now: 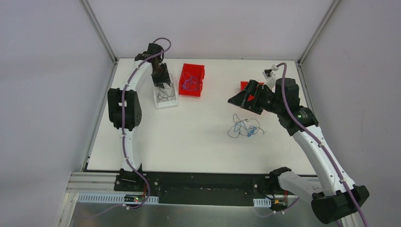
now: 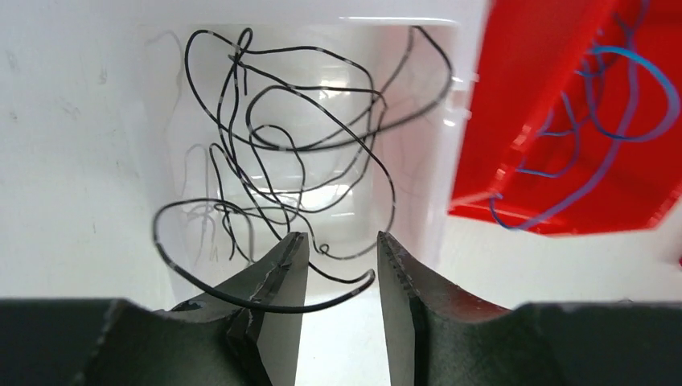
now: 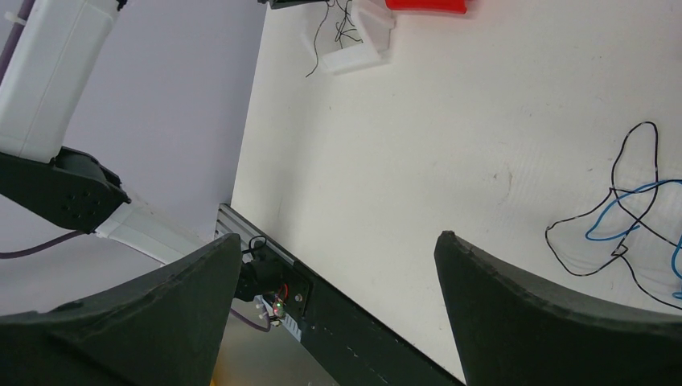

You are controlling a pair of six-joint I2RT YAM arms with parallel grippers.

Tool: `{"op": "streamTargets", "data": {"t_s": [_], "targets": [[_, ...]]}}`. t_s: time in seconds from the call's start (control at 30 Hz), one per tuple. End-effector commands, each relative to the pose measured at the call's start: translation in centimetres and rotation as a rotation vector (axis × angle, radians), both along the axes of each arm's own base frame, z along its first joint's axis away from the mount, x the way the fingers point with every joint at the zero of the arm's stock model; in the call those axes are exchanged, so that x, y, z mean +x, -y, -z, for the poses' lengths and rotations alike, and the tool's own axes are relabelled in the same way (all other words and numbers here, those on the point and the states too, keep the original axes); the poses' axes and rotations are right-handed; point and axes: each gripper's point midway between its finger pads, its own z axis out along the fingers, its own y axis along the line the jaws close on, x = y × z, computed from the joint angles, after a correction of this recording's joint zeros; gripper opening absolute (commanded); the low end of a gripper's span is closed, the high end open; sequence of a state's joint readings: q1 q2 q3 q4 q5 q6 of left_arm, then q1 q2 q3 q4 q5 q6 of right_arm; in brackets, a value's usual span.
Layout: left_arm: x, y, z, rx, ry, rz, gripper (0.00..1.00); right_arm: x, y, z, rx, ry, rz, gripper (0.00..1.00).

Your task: Untangle the cables

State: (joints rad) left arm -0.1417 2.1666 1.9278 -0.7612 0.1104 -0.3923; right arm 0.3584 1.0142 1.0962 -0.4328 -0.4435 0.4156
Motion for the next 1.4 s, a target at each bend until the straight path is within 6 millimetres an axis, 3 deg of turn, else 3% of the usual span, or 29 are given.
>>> {"op": "streamTargets", "data": {"t_s": [0.0,0.2,0.33,0.57,0.73,0.9,1.03,1.13,1.23,1.37], "targets": [[-1.1,0.8,-5.0,0.022,0.08,0.05,0.39,0.0,-0.2,-2.0,0.032,0.051,-0.009,0.94],[-1.8,0.2,-7.7,0.062,0.121,0.052,0.44,-0.2,0.0,-2.2,0.031,0.057,-0.005,0.94],[-1.8,-0.3,-7.5,0.091,0.117,0.054,0.43,-0.2,0.0,-2.0,0.032,0.051,-0.006,0.94],[0.6,0.6,-4.3,0.065,0.07,0.068,0.01,-0.4,0.1,-2.2,0.036,0.058,-0.003,0.94],[2.8,0.7,-1.7,0.049,0.037,0.054,0.0,-0.6,0.4,-2.1,0.019,0.061,0.006,0.94],[3.0,0.0,2.3,0.075,-0.032,0.035,0.0,-0.8,0.8,-2.1,0.009,0.067,0.016,0.94],[3.3,0.1,4.2,0.076,-0.06,0.05,0.0,-0.8,0.7,-2.0,0.008,0.062,0.011,0.94],[3.5,0.6,3.2,0.055,-0.039,0.074,0.0,-0.7,0.7,-2.0,0.008,0.06,0.012,0.94],[3.5,0.7,0.3,0.043,0.014,0.078,0.01,-0.5,0.7,-1.7,0.002,0.055,0.016,0.94],[3.2,1.2,-3.8,0.01,0.086,0.098,0.29,0.1,1.2,-0.4,-0.03,0.017,0.053,0.94]]}}
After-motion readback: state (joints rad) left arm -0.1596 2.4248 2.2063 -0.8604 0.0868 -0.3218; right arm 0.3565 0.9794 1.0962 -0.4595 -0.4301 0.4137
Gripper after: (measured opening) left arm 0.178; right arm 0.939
